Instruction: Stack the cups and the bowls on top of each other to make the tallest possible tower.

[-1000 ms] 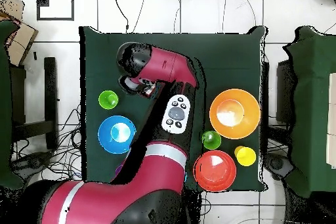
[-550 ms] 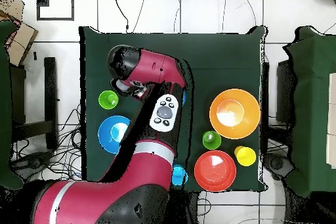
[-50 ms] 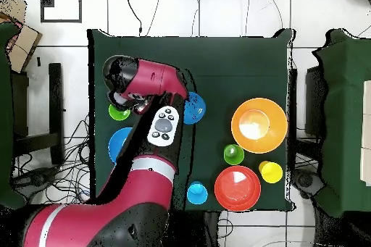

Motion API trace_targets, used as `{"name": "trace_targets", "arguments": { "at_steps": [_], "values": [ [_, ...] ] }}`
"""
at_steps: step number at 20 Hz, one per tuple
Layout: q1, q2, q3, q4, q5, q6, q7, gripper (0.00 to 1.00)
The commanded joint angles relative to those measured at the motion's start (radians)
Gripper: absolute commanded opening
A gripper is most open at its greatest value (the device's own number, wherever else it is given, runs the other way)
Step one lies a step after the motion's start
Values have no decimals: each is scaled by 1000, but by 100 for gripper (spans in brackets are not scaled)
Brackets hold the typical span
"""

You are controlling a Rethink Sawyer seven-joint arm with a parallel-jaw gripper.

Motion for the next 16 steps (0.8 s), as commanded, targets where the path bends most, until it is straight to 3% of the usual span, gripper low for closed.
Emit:
{"name": "trace_targets", "arguments": {
  "at_steps": [1, 9, 16],
  "values": [
    [5, -46, 72, 102, 25, -50, 180, 100],
    [16, -65, 77, 120, 41, -31, 207, 100],
    [57, -101, 74, 190, 72, -44, 228, 100]
  ]
}}
